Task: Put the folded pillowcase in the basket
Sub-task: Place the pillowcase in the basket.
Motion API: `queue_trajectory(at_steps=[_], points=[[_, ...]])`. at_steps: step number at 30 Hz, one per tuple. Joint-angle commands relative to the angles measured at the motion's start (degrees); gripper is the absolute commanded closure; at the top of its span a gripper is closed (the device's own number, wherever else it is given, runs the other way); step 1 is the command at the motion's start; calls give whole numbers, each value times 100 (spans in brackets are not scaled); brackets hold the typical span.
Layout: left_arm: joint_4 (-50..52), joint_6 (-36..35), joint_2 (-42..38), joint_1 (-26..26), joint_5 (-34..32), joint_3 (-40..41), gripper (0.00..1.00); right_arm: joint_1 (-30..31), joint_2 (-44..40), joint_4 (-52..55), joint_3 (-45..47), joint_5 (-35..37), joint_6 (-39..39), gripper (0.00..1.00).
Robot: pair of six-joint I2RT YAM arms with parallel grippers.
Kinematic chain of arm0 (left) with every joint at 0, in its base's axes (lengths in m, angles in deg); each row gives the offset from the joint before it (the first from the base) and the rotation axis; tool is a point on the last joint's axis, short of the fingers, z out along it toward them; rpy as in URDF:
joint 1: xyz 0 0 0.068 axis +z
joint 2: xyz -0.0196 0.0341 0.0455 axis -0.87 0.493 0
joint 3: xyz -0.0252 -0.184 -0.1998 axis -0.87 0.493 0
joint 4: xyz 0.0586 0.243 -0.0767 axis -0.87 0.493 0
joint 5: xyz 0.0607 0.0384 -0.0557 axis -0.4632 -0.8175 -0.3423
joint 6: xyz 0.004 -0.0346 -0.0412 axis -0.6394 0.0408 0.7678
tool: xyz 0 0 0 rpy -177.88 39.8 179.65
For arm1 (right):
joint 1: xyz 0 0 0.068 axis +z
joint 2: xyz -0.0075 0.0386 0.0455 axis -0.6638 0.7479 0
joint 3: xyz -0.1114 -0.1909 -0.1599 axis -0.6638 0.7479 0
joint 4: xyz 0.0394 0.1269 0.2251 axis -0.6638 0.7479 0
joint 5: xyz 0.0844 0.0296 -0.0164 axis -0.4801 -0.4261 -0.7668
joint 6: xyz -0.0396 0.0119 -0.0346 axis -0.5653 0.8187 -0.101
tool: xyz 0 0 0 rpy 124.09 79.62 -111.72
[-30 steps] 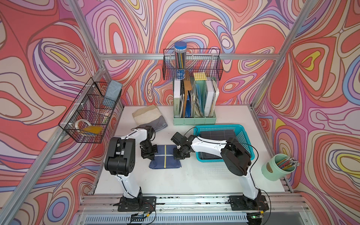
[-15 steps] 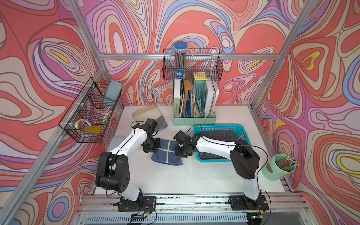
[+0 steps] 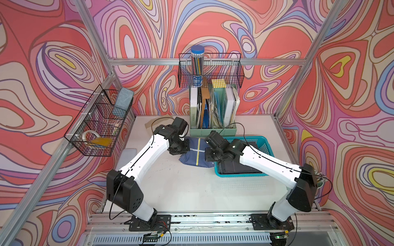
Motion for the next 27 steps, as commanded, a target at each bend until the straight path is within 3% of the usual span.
queue_trajectory(at_steps=[1,6,11,17,22,27], points=[[-271,335,626,-505,119,-618,100,-438,-459,639,458,679,45,100],[-227,412,1753,-1230,166,-2074,100,-1323,-1053,894,1020,870,-115,100],[-227,498,2768,-1626,334,-3236,100,-2045,-1257,908,1369,987,-285,100],[-658,857,3443,-1886,655,-3434,100,-2630,-1057,935,1363,1144,-513,100],[-924,908,3758,-1944,482,-3564,100,-3429,-672,487,1469,683,-814,100],[-826,942,4132,-1941,546,-3860,100,-3529,-79,200,1459,531,-854,100]])
